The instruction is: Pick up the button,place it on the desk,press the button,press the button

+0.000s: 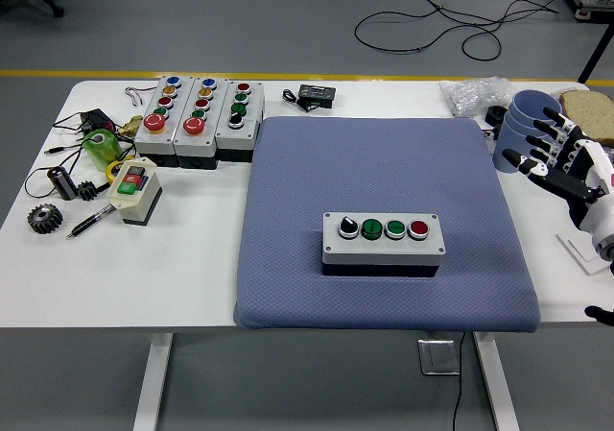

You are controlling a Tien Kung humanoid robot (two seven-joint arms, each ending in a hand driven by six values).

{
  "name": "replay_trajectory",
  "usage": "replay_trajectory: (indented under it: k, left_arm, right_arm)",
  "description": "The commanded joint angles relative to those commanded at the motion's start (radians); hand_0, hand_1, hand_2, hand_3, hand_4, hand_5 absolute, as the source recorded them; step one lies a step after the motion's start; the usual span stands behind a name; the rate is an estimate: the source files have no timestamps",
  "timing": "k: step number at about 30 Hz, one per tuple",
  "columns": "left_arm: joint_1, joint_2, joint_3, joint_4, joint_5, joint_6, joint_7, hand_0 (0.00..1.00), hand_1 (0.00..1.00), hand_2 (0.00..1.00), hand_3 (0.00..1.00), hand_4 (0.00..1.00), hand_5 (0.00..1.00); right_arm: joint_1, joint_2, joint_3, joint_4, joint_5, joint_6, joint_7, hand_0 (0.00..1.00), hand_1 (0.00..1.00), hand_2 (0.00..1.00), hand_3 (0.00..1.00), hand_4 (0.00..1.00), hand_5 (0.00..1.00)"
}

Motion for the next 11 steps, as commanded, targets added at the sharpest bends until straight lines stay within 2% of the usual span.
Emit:
replay_trajectory:
  k: [2,3,11]
  left_arm:
    - [-0.001,0.000,0.000,0.000,-0.001,0.000,0.000,0.767,0.900,0.932,0.862,0.639,0.903]
    - [-0.001,0.000,0.000,0.000,-0.001,0.000,-0.001,0.768,0.900,0.932,0.861,0.637,0.903]
    - [-0.001,0.000,0.001,0.000,-0.002,0.001,-0.002,0.768,0.900,0.932,0.861,0.637,0.903]
  right_arm:
    - [0.002,0.001,0.000,-0.003,0.059,0.000,0.018,0.913,0.841,0.910,0.889,0.989,0.447]
    - [0.002,0.001,0.000,-0.003,0.086,0.000,0.022,0.889,0.814,0.850,0.815,0.870,0.526]
    - [0.000,0.005,0.005,-0.011,0.371,-0.014,0.087,0.889,0.814,0.850,0.815,0.870,0.526]
